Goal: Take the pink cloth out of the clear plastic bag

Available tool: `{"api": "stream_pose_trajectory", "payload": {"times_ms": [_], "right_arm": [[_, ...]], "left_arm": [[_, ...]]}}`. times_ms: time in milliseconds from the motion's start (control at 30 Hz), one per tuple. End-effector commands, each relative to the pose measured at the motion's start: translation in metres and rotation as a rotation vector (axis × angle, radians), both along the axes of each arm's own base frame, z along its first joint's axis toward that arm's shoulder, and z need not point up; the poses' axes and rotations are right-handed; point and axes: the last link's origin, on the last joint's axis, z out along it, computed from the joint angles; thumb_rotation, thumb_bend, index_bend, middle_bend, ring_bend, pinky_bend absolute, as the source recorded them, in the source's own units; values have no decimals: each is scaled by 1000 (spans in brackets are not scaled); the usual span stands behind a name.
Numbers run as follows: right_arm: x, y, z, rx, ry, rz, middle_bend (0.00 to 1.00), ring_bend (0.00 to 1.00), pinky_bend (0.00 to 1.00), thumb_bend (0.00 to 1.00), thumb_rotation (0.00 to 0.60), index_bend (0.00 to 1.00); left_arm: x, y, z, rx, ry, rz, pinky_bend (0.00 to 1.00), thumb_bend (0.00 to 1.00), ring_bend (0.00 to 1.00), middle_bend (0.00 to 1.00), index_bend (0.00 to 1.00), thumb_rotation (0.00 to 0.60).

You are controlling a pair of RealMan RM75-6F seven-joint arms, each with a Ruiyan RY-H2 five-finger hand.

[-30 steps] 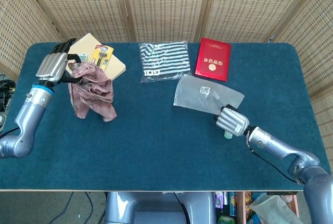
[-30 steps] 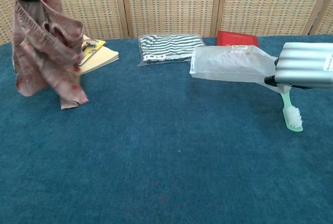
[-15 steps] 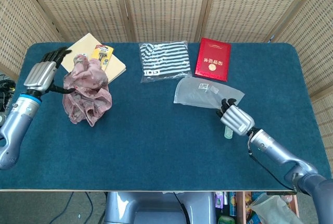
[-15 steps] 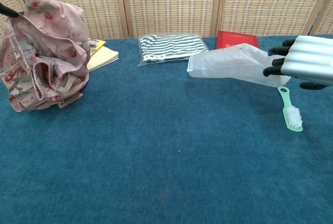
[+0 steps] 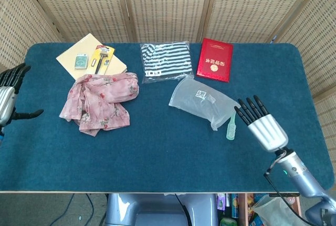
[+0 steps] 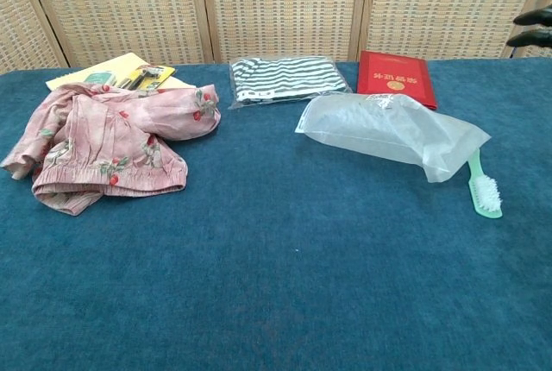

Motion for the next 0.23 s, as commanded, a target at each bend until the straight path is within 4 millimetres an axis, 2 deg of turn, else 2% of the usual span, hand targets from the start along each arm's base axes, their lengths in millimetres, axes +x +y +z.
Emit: {"api": "stream_pose_trajectory", "payload": {"times_ms": [33, 233], "right_arm": [[-8, 27, 11, -54, -171, -91, 0, 0, 0, 0, 600, 0], [-13, 53, 10, -64, -296, -211, 0, 0, 0, 0, 600, 0]], "left_arm": [[-16, -53, -12, 62, 39, 29, 0, 73, 0, 0, 0, 600], [-24, -91, -26, 94, 67, 77, 0, 73, 0, 0, 0, 600]]}}
